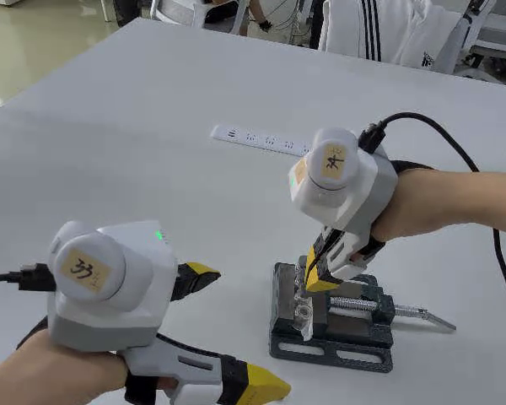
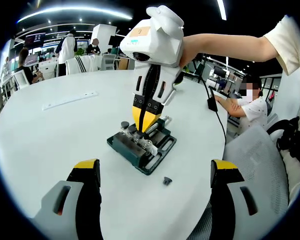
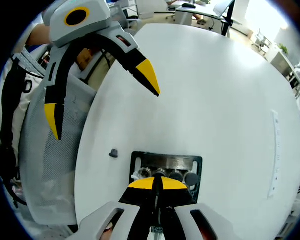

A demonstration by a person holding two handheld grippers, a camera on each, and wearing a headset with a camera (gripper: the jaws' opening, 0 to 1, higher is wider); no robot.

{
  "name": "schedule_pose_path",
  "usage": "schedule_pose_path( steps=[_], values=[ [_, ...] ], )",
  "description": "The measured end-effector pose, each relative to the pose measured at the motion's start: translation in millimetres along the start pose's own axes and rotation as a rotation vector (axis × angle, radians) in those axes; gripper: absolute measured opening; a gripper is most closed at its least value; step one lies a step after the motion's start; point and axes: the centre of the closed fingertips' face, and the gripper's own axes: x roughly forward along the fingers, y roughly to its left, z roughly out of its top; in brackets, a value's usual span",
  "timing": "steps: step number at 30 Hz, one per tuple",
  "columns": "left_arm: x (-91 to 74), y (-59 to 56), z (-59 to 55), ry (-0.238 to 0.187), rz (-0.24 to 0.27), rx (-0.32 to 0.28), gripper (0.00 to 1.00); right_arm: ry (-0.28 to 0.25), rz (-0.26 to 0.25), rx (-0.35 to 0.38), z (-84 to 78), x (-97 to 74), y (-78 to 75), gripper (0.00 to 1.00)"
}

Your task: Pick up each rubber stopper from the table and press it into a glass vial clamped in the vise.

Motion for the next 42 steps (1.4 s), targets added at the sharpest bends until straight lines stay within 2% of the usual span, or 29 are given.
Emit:
schedule_pose_path(
  steps=[23, 31, 38, 42],
  values=[
    [-0.9, 2.0, -2.5, 0.000, 0.002, -0.007, 0.90, 0.003, -0.003, 0.010, -0.7, 3.2, -3.3, 0.00],
    [-0.4, 2.2, -2.1, -0.003, 0.000, -0.010, 0.90, 0.038, -0.009, 0.007, 0.3, 5.3, -3.2, 0.00],
    [-1.4, 4.0, -2.5, -0.004, 0.004, -0.013, 0.90, 0.038, 0.010, 0.049, 0.1, 5.0, -3.6, 0.00],
    [-1.4, 4.5, -2.6, -0.006, 0.006, -0.015, 0.90, 0.054, 0.004, 0.037, 1.2, 6.0, -1.7, 0.00]
  ],
)
